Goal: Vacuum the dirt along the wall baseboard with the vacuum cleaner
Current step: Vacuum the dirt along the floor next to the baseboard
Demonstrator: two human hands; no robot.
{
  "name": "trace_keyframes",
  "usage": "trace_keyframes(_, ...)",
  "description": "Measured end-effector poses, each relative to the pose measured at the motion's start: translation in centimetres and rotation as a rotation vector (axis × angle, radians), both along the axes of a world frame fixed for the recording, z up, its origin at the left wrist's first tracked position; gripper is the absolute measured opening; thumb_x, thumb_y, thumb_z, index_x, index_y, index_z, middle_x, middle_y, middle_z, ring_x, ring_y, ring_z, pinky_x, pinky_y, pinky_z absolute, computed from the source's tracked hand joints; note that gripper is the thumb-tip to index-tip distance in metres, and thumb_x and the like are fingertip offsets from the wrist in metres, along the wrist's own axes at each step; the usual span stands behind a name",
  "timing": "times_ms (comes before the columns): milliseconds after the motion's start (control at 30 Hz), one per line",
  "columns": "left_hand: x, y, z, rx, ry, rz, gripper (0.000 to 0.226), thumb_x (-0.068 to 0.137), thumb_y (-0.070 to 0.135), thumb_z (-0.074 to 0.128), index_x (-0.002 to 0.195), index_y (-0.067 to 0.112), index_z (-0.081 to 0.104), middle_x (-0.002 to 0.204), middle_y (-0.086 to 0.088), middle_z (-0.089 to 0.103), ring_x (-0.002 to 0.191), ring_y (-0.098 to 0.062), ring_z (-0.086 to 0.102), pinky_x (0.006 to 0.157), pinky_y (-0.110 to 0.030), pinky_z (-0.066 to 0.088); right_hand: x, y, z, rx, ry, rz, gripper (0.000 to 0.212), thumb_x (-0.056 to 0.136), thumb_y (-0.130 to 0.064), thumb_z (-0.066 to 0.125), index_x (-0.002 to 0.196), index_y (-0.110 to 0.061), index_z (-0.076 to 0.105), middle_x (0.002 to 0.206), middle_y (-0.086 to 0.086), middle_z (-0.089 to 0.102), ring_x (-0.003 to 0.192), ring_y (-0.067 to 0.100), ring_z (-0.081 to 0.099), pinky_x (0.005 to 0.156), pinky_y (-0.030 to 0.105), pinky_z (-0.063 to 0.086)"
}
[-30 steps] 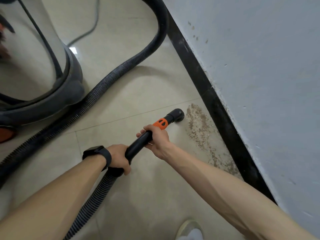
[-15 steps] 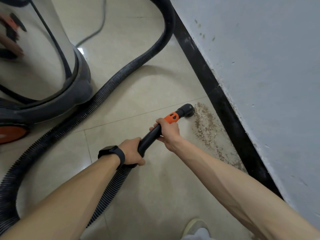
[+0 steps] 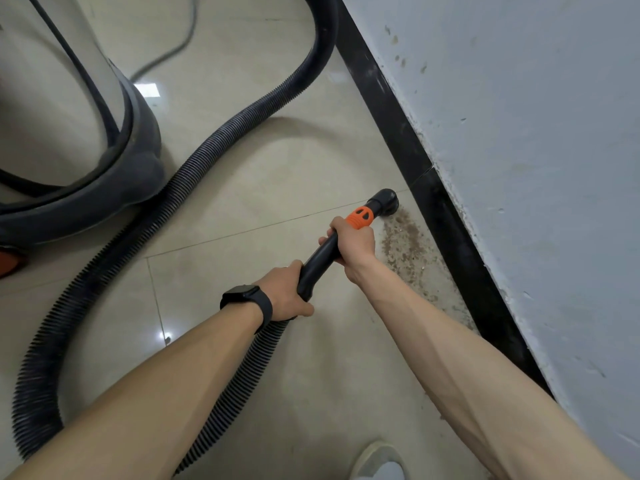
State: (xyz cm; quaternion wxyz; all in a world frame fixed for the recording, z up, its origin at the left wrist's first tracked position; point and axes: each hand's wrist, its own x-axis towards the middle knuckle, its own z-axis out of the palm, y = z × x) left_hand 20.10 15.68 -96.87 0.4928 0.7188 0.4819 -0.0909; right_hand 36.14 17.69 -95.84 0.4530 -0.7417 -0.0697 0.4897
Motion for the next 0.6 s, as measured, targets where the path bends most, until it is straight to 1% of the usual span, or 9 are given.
trace_keyframes(133,1.5,0.5,0.0,0.014,-0.041,0.002,0.045,0.072,0.029,0.077,0.102,0.022,0.044,0.088,0.002,0.061,0.076,-0.017,0.063,0.069,-0.037,0.057,1.7,0.5,-0.3,0.007,-0.028,-0.033,0.046,0.088,-0.010,0.065,0.130,0.003,0.052,0.081,0.008,0.069,0.059,0.020,0.073,0.054,0.029,0.057)
trace_keyframes(200,2.3,0.6,-0.1,0.007,-0.050,-0.002,0.044,0.072,0.029,0.077,0.102,0.022,0.044,0.088,0.001,0.061,0.076,-0.017,0.063,0.068,-0.036,0.056,2.3,0.7,-0.4,-0.001,-0.045,-0.047,0.045,0.087,-0.010,0.065,0.129,0.002,0.053,0.080,0.008,0.069,0.057,0.019,0.072,0.052,0.028,0.056)
trace_keyframes(367,3.8,0.4,-0.3,-0.024,-0.074,0.004,0.045,0.074,0.028,0.077,0.104,0.020,0.045,0.093,-0.001,0.062,0.081,-0.020,0.064,0.075,-0.041,0.057,3.7,1.0,-0.7,-0.032,-0.109,-0.051,0.044,0.087,-0.010,0.063,0.128,0.002,0.054,0.076,0.006,0.069,0.054,0.019,0.072,0.048,0.026,0.054)
trace_keyframes(433,4.5,0.1,-0.2,-0.043,-0.080,0.011,0.045,0.074,0.027,0.077,0.105,0.019,0.045,0.094,-0.002,0.062,0.083,-0.021,0.064,0.076,-0.041,0.057,4.3,1.0,-0.7,-0.063,-0.145,-0.046,0.043,0.087,-0.010,0.063,0.127,0.002,0.054,0.077,0.006,0.070,0.052,0.018,0.072,0.048,0.025,0.054)
trace_keyframes(500,5.2,0.0,-0.2,-0.083,-0.082,0.022,0.047,0.074,0.027,0.077,0.108,0.016,0.046,0.097,-0.004,0.063,0.086,-0.023,0.066,0.079,-0.042,0.058,4.8,1.1,-0.8,-0.106,-0.188,-0.044,0.042,0.087,-0.012,0.062,0.127,-0.001,0.051,0.081,0.007,0.070,0.049,0.017,0.071,0.047,0.026,0.054)
trace_keyframes(600,5.7,0.0,-0.2,-0.132,-0.079,0.032,0.047,0.075,0.027,0.077,0.109,0.015,0.047,0.099,-0.006,0.065,0.086,-0.023,0.068,0.079,-0.041,0.059,5.1,1.1,-0.9,-0.160,-0.232,-0.036,0.044,0.090,-0.014,0.061,0.126,-0.009,0.038,0.084,0.007,0.069,0.044,0.013,0.068,0.053,0.031,0.057)
